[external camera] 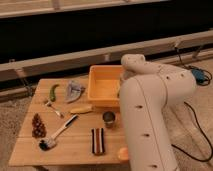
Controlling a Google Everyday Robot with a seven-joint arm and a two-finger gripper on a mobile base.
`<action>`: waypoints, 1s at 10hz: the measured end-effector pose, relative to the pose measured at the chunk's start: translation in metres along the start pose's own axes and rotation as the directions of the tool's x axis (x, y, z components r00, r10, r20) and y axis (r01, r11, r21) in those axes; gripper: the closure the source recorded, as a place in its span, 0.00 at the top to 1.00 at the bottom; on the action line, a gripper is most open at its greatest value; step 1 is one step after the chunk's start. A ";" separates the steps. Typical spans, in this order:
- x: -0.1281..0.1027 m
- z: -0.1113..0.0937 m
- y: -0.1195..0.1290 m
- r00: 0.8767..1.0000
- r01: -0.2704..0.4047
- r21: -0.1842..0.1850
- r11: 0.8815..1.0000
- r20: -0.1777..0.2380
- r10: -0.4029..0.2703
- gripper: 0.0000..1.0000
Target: Wipe tray with eraser
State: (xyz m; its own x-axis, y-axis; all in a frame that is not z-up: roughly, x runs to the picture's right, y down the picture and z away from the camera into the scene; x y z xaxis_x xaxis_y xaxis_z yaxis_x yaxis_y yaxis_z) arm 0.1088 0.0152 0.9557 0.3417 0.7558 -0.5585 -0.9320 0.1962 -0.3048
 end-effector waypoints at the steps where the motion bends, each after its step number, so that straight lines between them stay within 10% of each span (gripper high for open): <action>1: -0.005 0.001 0.006 0.998 0.056 0.012 0.998 -0.005 -0.056 0.00; 10: -0.019 0.003 0.056 0.931 0.365 0.069 0.929 -0.031 -0.364 0.00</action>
State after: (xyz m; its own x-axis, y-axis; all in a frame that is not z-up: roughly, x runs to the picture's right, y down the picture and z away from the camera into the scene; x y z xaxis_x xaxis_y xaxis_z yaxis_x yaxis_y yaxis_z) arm 0.0496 0.0136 0.9522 0.6607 0.6130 -0.4332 -0.7490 0.5009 -0.4337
